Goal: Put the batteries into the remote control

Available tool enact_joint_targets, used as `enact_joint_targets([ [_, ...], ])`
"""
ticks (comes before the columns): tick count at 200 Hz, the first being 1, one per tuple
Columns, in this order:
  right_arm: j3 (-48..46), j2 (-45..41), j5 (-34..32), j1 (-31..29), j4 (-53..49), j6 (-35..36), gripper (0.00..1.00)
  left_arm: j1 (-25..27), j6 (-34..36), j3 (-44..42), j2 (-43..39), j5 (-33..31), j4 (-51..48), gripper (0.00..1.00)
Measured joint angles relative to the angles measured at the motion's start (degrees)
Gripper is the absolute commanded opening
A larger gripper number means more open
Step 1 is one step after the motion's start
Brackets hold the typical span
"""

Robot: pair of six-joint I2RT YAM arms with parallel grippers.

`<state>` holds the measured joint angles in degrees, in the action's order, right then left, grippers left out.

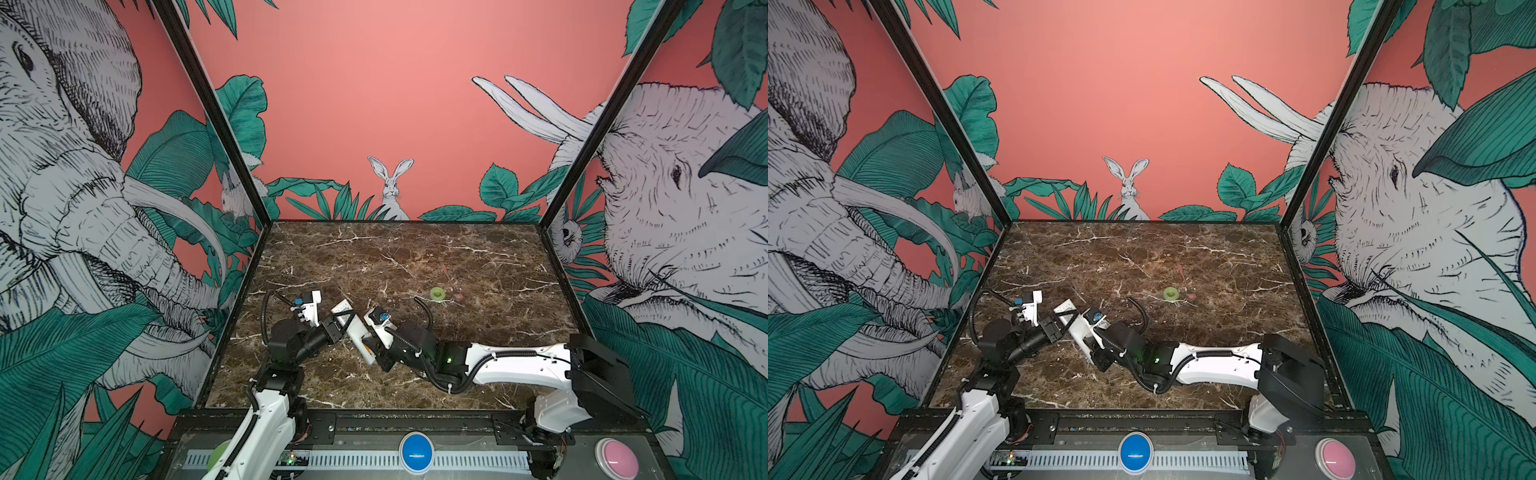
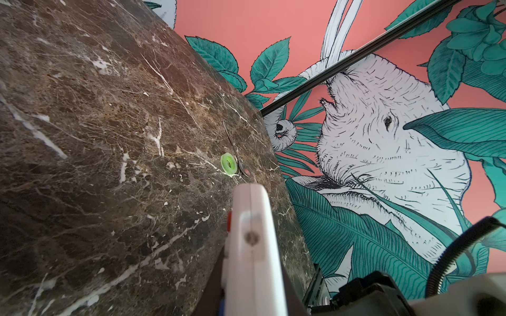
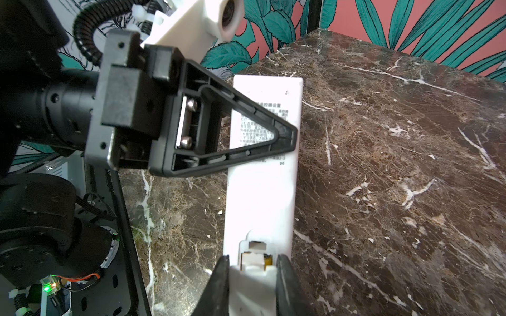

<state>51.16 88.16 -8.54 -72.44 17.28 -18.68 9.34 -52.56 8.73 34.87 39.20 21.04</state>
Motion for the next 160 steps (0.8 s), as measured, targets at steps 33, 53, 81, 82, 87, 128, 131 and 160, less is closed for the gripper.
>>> enact_joint_targets([
  [33,0.0,1.0,0.1,0.0,1.0,0.0,0.00,0.0,-0.5,-0.4,-0.4,-0.2,0.1,0.00],
  [53,0.0,1.7,0.2,0.0,1.4,0.0,0.00,0.0,-0.6,-0.5,-0.6,-0.3,0.1,0.00],
  [81,0.0,1.9,0.2,0.0,1.5,0.0,0.00,0.0,-0.6,-0.5,-0.7,-0.3,0.1,0.00],
  [82,0.0,1.9,0.1,0.0,1.6,0.0,0.00,0.0,-0.6,-0.5,-0.7,-0.3,0.1,0.00],
  [87,0.0,1.9,0.1,0.0,1.6,0.0,0.00,0.0,-0.6,-0.5,-0.7,-0.3,0.1,0.00],
  [128,0.0,1.9,0.1,0.0,1.7,0.0,0.00,0.0,-0.6,-0.5,-0.8,-0.5,0.1,0.00],
  [131,0.0,1.9,0.1,0.0,1.7,0.0,0.00,0.0,-0.6,-0.5,-0.8,-0.5,0.1,0.00],
  [160,0.0,2.1,0.1,0.0,1.8,0.0,0.00,0.0,-0.6,-0.6,-1.0,-0.6,0.1,0.00],
])
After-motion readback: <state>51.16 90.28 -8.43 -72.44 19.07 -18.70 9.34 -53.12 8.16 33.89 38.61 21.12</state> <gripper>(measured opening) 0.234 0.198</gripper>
